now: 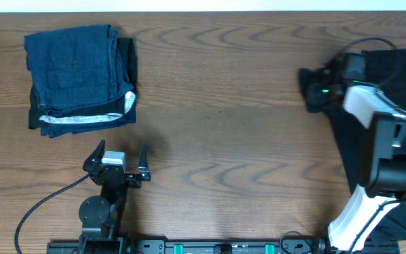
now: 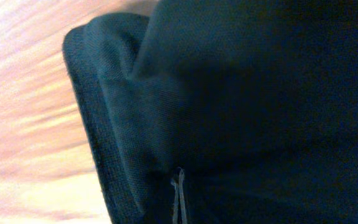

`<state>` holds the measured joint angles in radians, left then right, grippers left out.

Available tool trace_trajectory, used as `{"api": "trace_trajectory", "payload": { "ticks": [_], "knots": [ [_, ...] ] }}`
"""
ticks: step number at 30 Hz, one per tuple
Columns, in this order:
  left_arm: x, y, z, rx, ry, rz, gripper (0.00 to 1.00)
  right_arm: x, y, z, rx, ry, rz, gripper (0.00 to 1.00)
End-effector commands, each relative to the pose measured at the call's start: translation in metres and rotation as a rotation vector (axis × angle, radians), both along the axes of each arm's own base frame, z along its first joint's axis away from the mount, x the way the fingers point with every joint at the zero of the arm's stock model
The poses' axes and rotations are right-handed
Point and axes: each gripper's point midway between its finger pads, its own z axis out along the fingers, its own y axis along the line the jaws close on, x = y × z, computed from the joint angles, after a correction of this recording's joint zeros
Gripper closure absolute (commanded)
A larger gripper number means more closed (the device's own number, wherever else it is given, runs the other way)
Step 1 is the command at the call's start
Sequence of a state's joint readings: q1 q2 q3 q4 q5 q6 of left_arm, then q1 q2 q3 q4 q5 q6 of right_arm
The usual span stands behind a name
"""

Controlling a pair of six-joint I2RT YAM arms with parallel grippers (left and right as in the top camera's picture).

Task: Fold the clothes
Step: 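Drag the black t-shirt leftward toward the table center with the right gripper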

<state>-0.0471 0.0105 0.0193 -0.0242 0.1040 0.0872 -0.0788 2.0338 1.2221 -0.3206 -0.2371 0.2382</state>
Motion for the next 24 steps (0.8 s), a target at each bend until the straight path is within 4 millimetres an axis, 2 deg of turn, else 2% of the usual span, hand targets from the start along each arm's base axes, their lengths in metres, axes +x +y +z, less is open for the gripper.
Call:
{"api": "trace_trajectory", "payload": {
  "ticks": [1,2,4,6,8,11,18,22,24],
  "knots": [
    [-0.001,-0.003,-0.015,0.017,0.042,-0.019,0.02,-0.059,0.074,-0.058,0.062,0.221,0.152,0.99],
    [-0.001,-0.003,-0.015,0.017,0.042,-0.019,0.02,-0.065,0.095,-0.058,0.056,0.229,0.204,0.98],
    [-0.001,-0.003,-0.015,0.017,0.042,-0.019,0.02,-0.074,0.121,-0.060,0.002,0.225,0.301,0.99],
    [-0.001,-0.003,-0.015,0.017,0.042,-0.019,0.02,-0.080,0.135,-0.057,-0.086,0.224,0.353,0.97],
    [-0.001,-0.003,-0.015,0.017,0.042,-0.019,0.02,-0.091,0.158,-0.055,-0.119,0.225,0.464,0.96],
    [-0.001,-0.003,-0.015,0.017,0.042,-0.019,0.02,-0.111,0.183,-0.055,-0.156,0.235,0.622,0.96],
    [-0.001,-0.003,-0.015,0.017,0.042,-0.019,0.02,-0.176,0.228,-0.054,-0.254,0.283,1.065,0.93],
    [-0.001,-0.003,-0.015,0.017,0.042,-0.019,0.02,-0.213,0.240,-0.054,-0.332,0.330,1.232,0.91],
    [-0.001,-0.003,-0.015,0.017,0.042,-0.019,0.02,-0.221,0.245,-0.054,-0.380,0.329,1.269,0.99]
  ]
}}
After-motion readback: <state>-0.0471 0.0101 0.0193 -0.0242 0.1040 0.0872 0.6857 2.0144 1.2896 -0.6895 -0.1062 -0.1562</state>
